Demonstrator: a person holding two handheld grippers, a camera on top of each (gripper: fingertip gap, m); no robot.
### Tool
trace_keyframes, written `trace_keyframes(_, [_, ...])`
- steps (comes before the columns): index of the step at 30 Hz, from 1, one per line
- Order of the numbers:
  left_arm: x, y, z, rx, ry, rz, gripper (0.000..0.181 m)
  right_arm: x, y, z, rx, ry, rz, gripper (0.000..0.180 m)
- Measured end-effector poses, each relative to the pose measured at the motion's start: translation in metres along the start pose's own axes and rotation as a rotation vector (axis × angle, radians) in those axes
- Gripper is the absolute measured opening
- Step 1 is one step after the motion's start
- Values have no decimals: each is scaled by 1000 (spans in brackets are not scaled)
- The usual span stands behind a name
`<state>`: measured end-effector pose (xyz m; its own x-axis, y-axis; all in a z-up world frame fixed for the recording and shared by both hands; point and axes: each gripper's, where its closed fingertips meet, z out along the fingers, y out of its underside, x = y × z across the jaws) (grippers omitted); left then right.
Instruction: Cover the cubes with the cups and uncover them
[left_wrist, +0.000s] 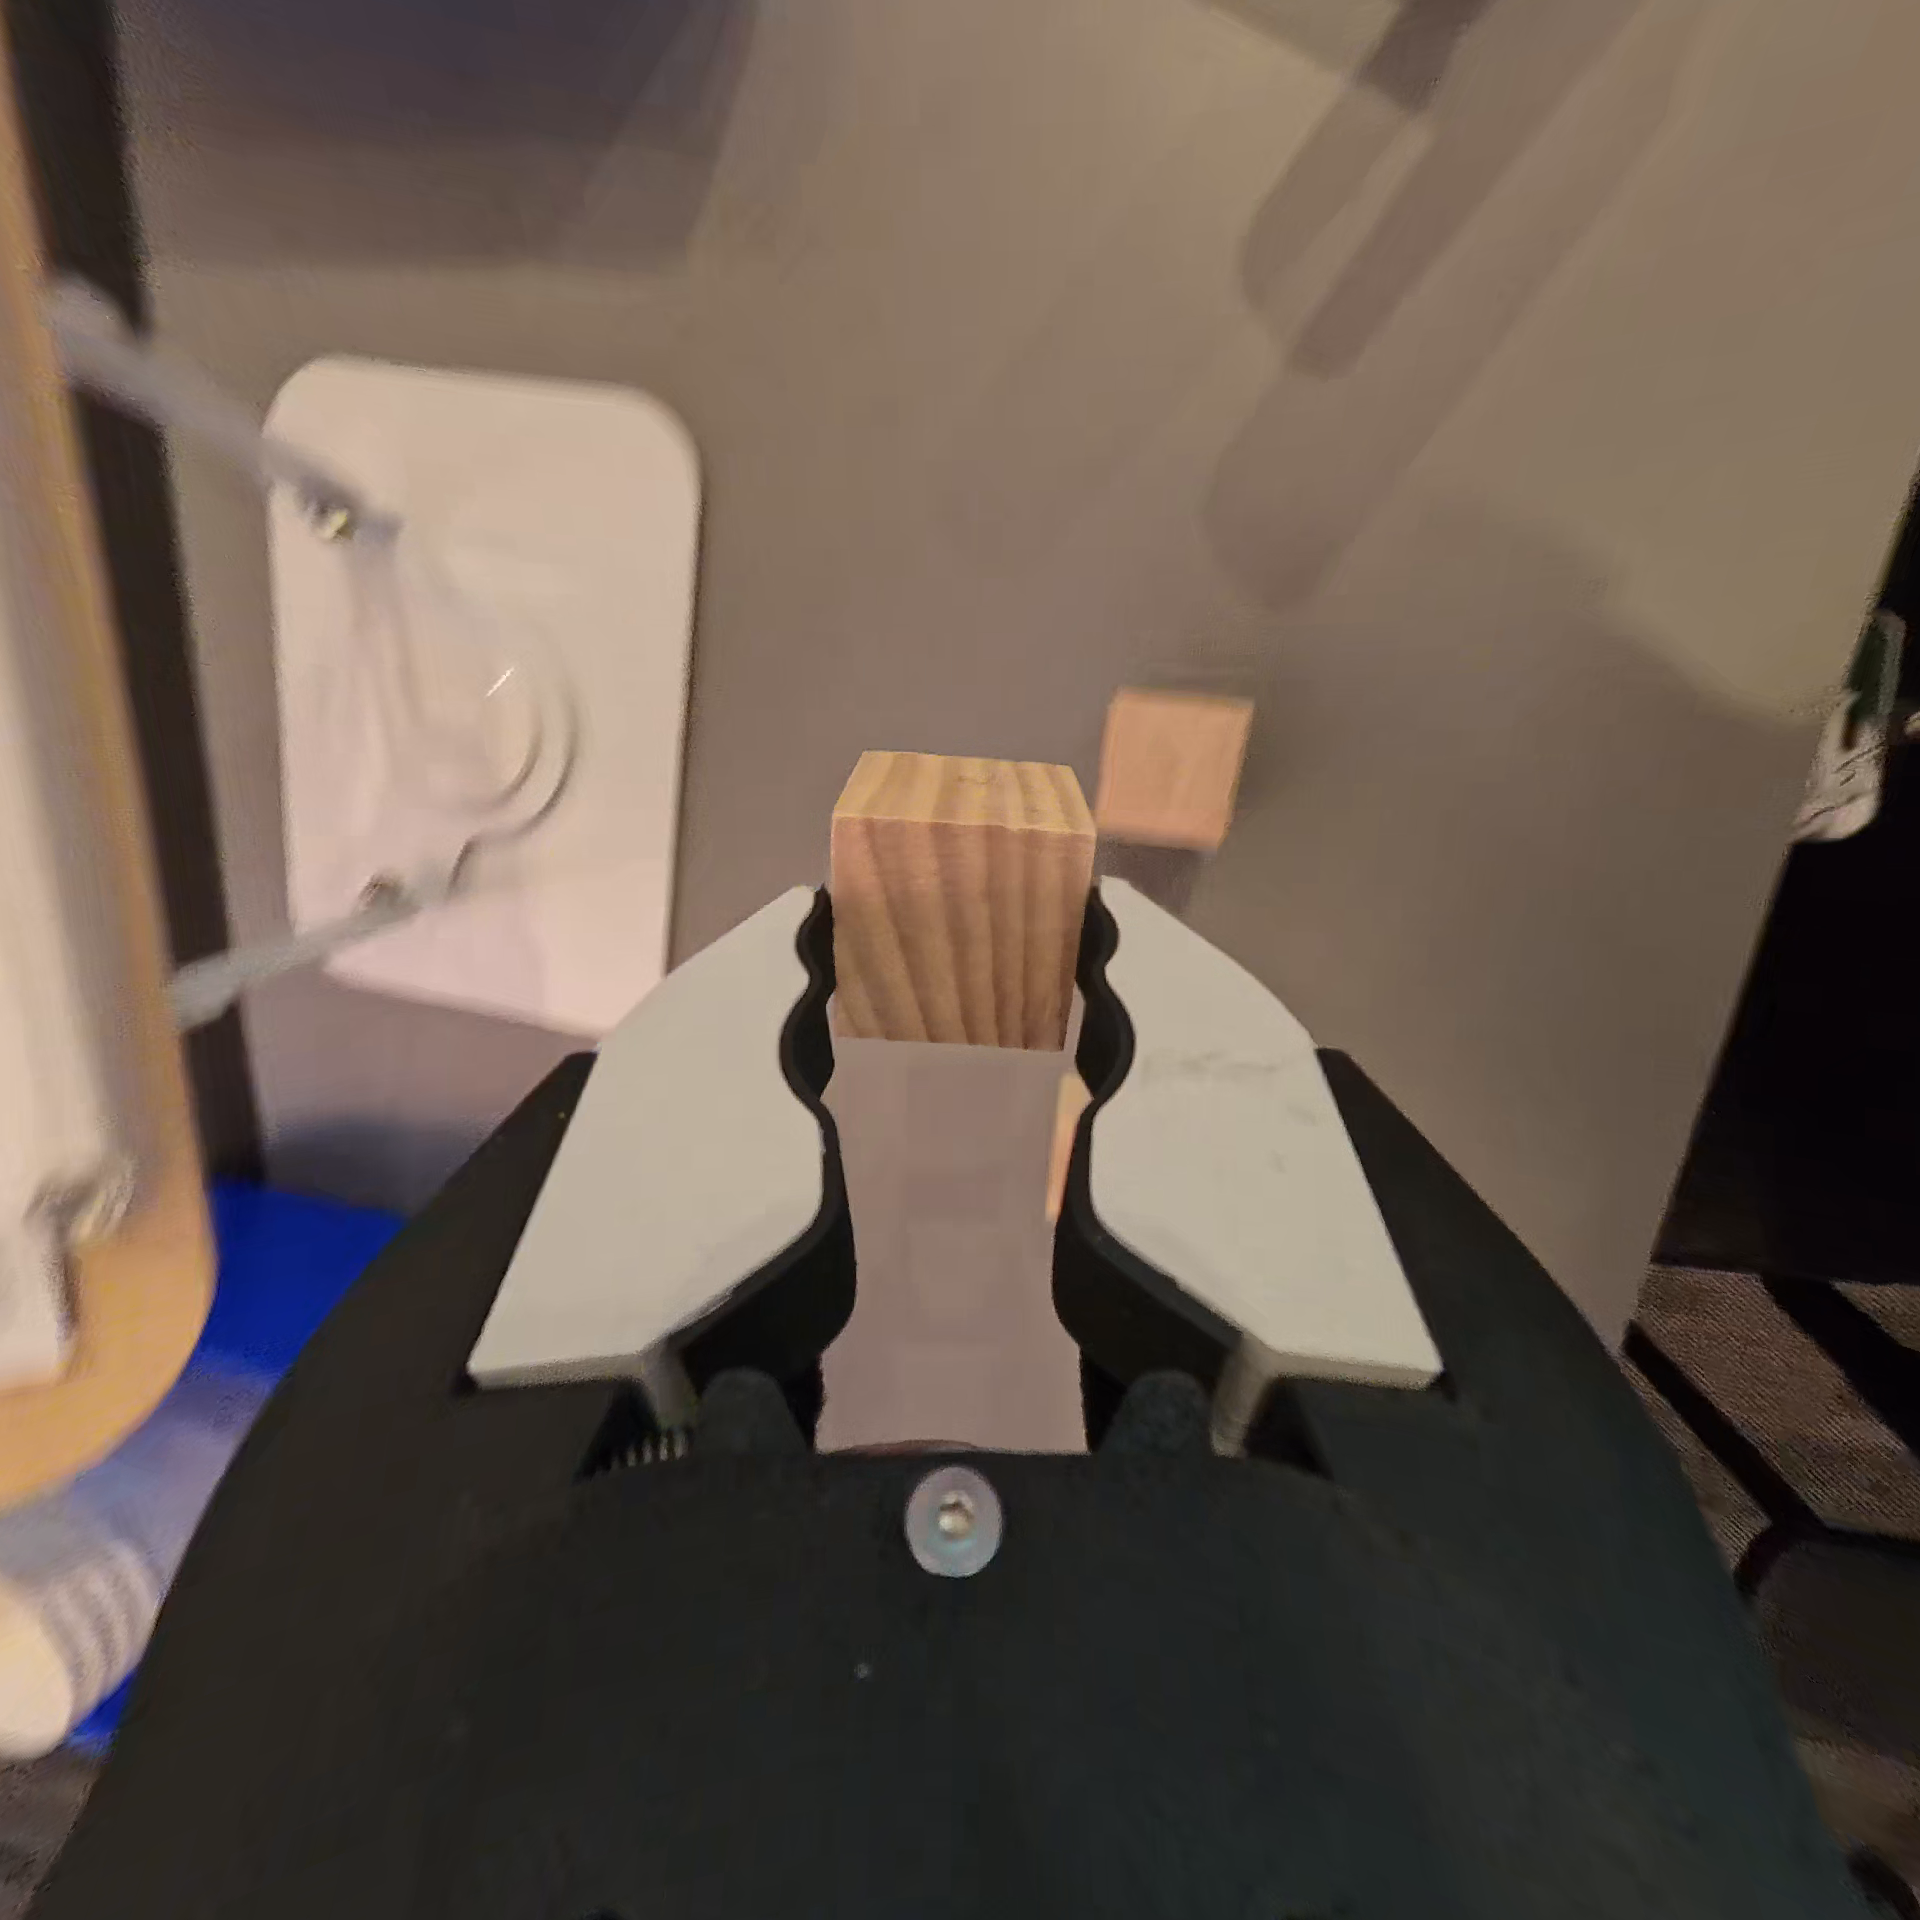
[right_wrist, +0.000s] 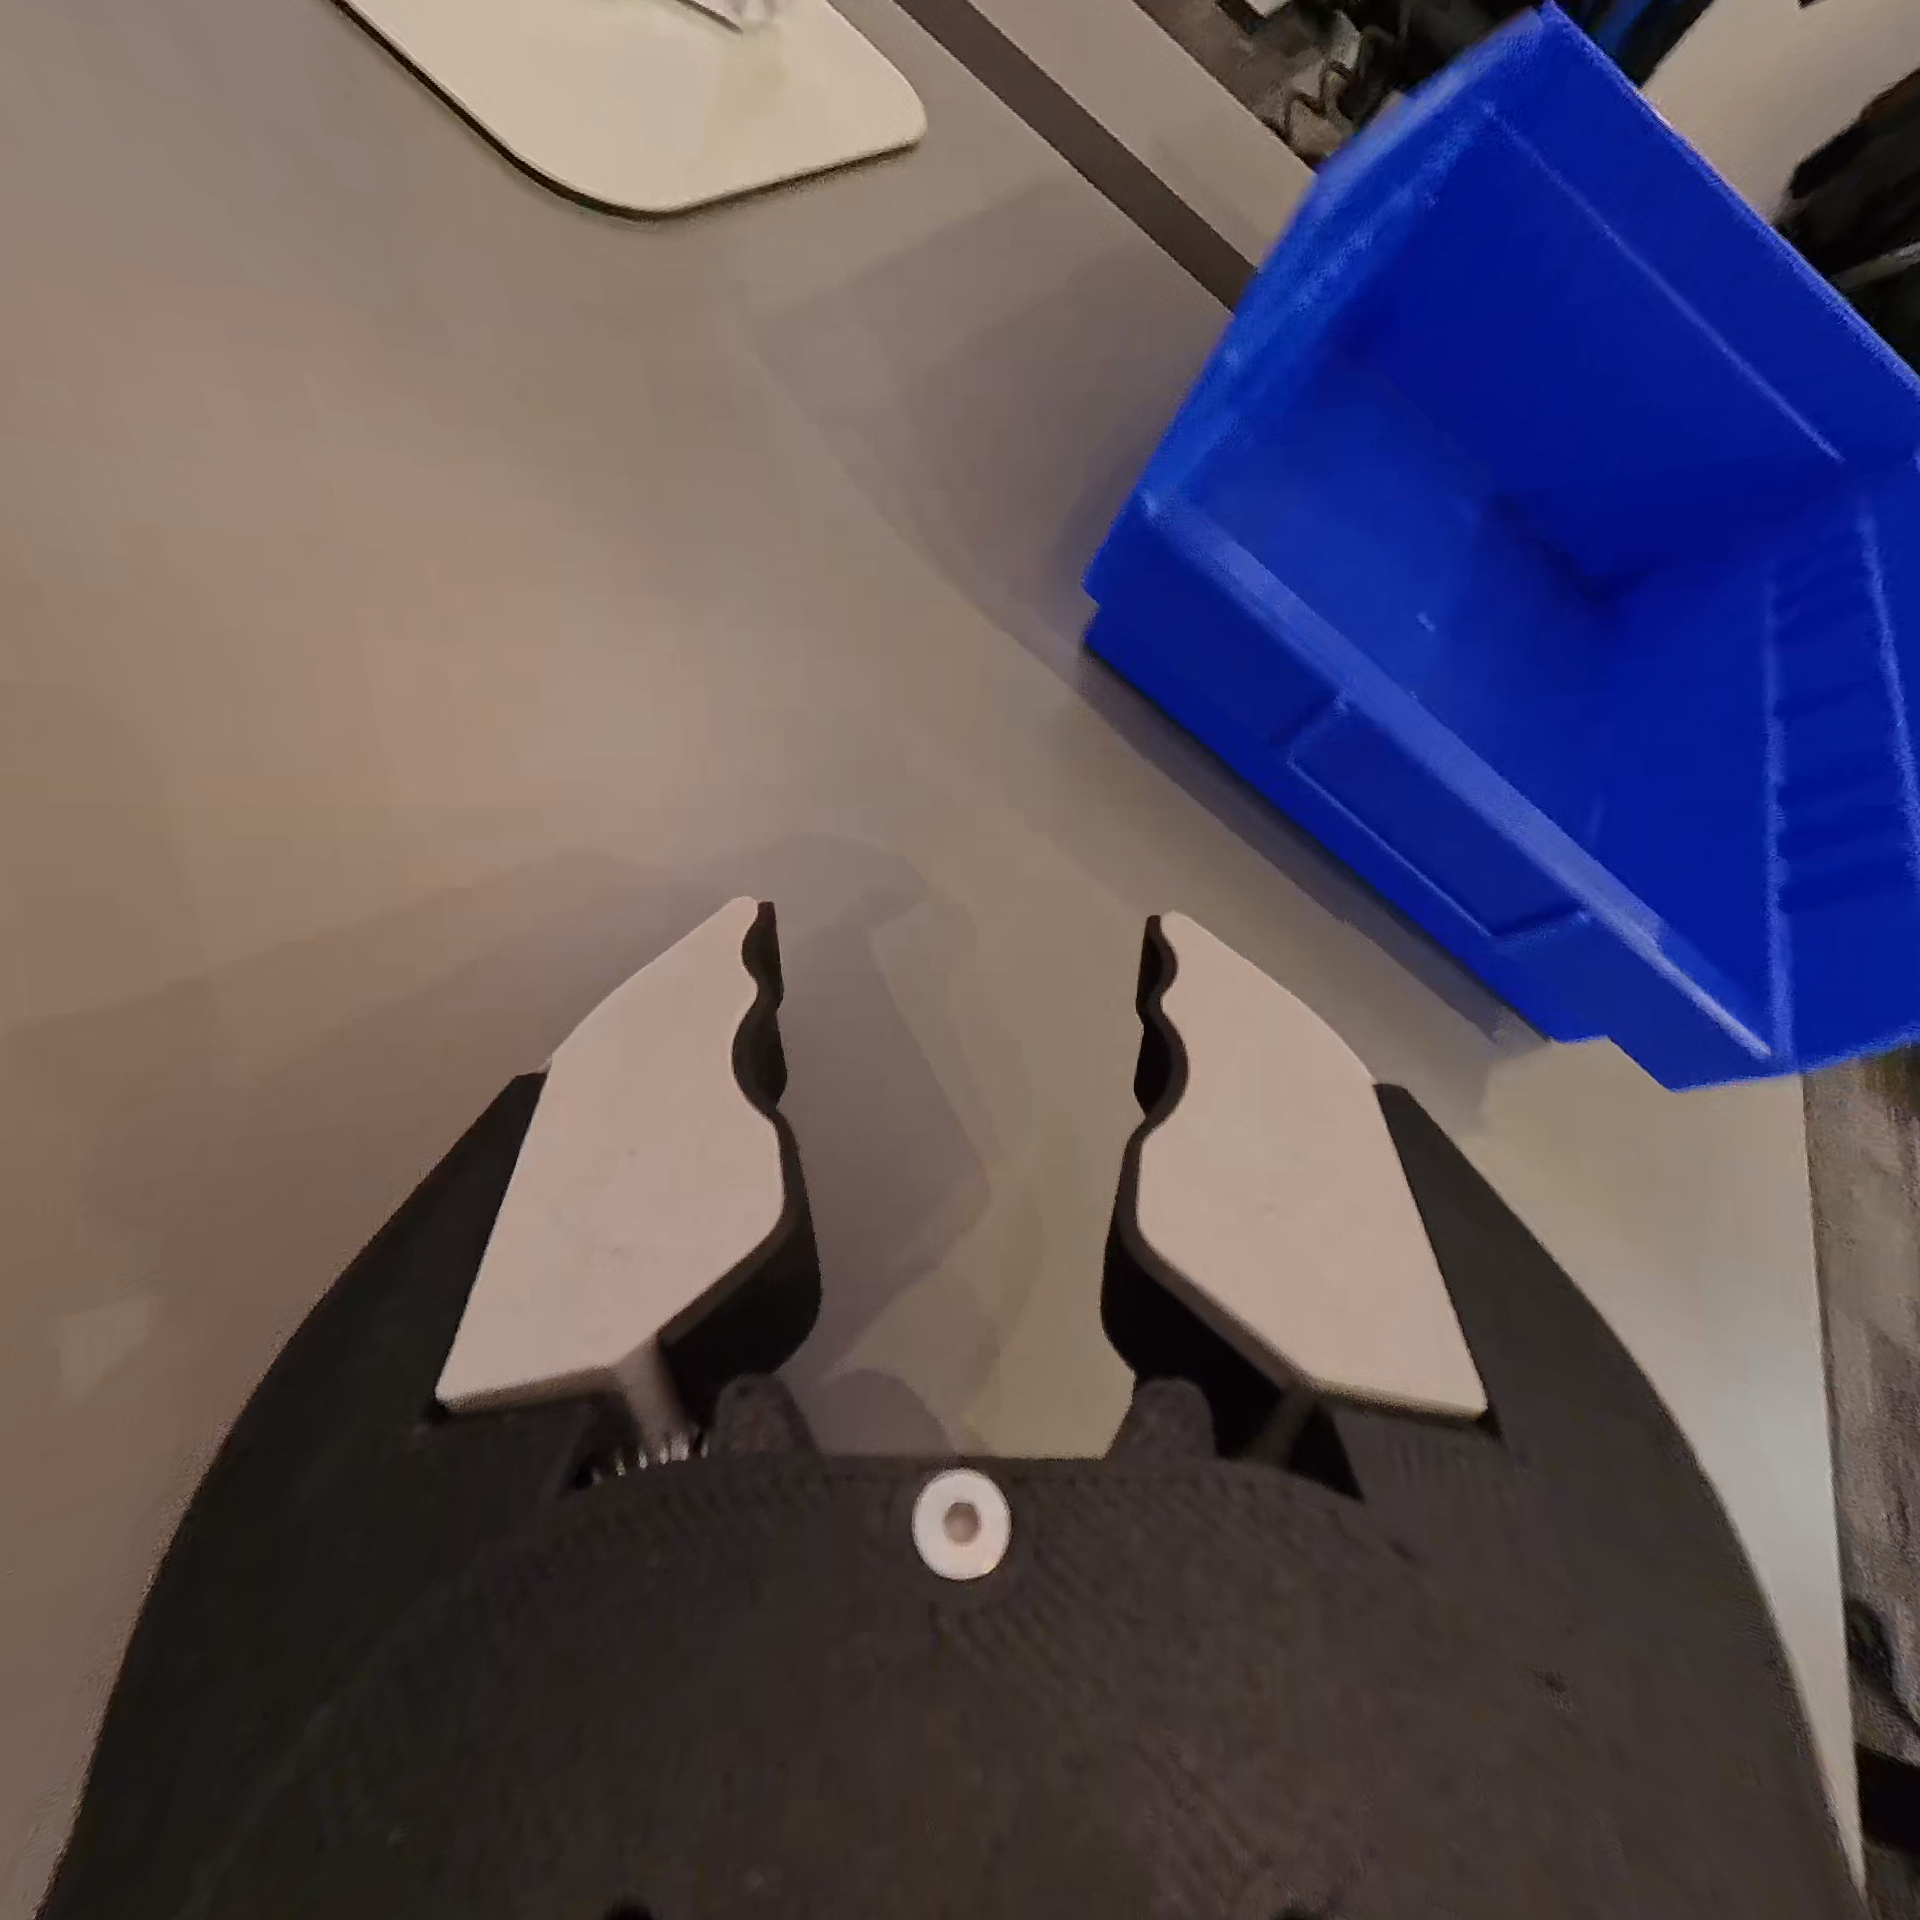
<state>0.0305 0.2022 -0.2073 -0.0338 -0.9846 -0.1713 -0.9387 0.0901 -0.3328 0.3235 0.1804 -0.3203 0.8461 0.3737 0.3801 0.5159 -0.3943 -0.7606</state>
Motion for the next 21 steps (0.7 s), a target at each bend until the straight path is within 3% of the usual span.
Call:
trace_keyframes(5, [37, -63, 64, -66, 84, 66, 44, 12, 2, -5, 25, 11, 65, 67])
trace_keyframes(10, [53, -79, 116, -141, 145, 57, 44, 7, 4, -2, -3, 7, 19, 68])
trace_keyframes(21, [60, -87, 144, -179, 130, 53, 44, 7, 4, -2, -4, 3, 26, 68])
